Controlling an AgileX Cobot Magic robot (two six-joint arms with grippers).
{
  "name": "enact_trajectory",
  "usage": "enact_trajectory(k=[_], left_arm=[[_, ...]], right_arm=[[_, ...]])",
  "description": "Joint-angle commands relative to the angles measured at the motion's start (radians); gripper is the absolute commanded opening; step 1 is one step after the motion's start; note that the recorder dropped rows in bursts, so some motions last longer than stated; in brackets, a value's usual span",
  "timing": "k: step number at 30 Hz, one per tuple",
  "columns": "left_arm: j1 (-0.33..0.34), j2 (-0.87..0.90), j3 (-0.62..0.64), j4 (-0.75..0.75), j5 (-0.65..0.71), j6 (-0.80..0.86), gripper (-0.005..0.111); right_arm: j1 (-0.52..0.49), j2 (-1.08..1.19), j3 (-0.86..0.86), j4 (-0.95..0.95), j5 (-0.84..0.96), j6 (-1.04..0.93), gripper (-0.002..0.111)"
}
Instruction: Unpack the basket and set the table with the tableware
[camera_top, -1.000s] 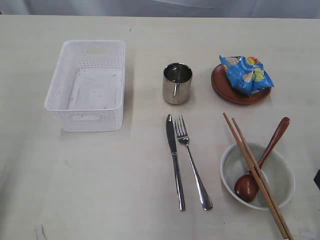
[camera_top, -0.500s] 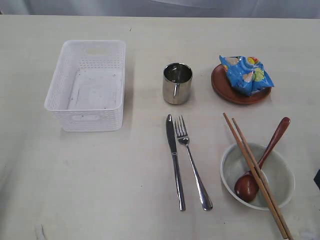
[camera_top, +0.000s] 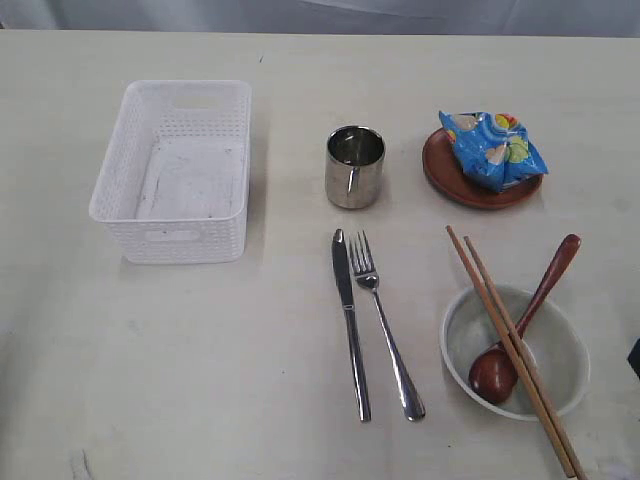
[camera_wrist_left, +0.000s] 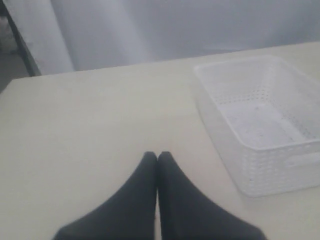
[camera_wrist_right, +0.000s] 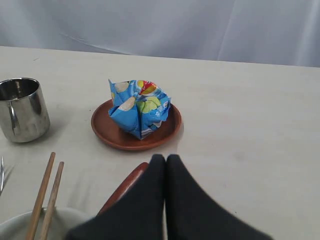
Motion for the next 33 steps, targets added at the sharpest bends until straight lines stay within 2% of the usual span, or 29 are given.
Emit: enact_trajectory(k=[1,3,6,10,12,14,16,17,18,19,20,33], left_arm=[[-0.007,-0.003,0.002,0.042,0.008,0.024,0.0],[-0.007,-0.003,0.002,0.087,-0.022,0.039,0.0],[-0.007,-0.003,0.002,0.065,-0.259,0.003,0.0],[-0.007,-0.003,0.002,0.054,-0.422,-0.015,0.0],[-0.007,-0.003,0.002,0.059,-0.457,-0.01,0.0],[-0.007,-0.003,0.002,0.051,-0.416,-0.061,0.0],[-0.007,-0.003,0.002,0.051,-0.304,-0.137,0.0],[-0.007,-0.003,0.002,0.049,-0.136,-0.208,0.0],[-0.007,-0.003,0.002,0.049,-0.077,-0.24,0.0],[-0.007,-0.003,0.002,0.049,-0.085,-0.345,0.0],[-0.007,-0.003,0.002,0.049,-0.105,-0.383,0.0],[-0.007,-0.003,0.002,0.056,-0.117,-0.388,0.0]], right_arm=[[-0.007,-0.005,0.003,0.0,-0.003,0.004,0.0],[-0.007,-0.005,0.003,0.0,-0.003,0.004,0.0],[-0.007,-0.005,0.003,0.0,-0.003,0.004,0.0],[-0.007,-0.005,0.003,0.0,-0.003,0.004,0.0],[-0.007,-0.005,0.003,0.0,-0.003,0.004,0.0],[-0.007,-0.005,0.003,0.0,-0.003,0.004,0.0],[-0.007,-0.005,0.003,0.0,-0.003,0.004,0.0],[-0.007,-0.005,0.003,0.0,-0.003,0.004,0.0],[-0.007,-0.005,0.003,0.0,-0.003,0.004,0.0],[-0.007,-0.005,0.003,0.0,-0.003,0.004,0.0],[-0.007,-0.005,0.003,0.0,-0.003,0.004,0.0],[-0.007,-0.005,0.003,0.0,-0.003,0.004,0.0]])
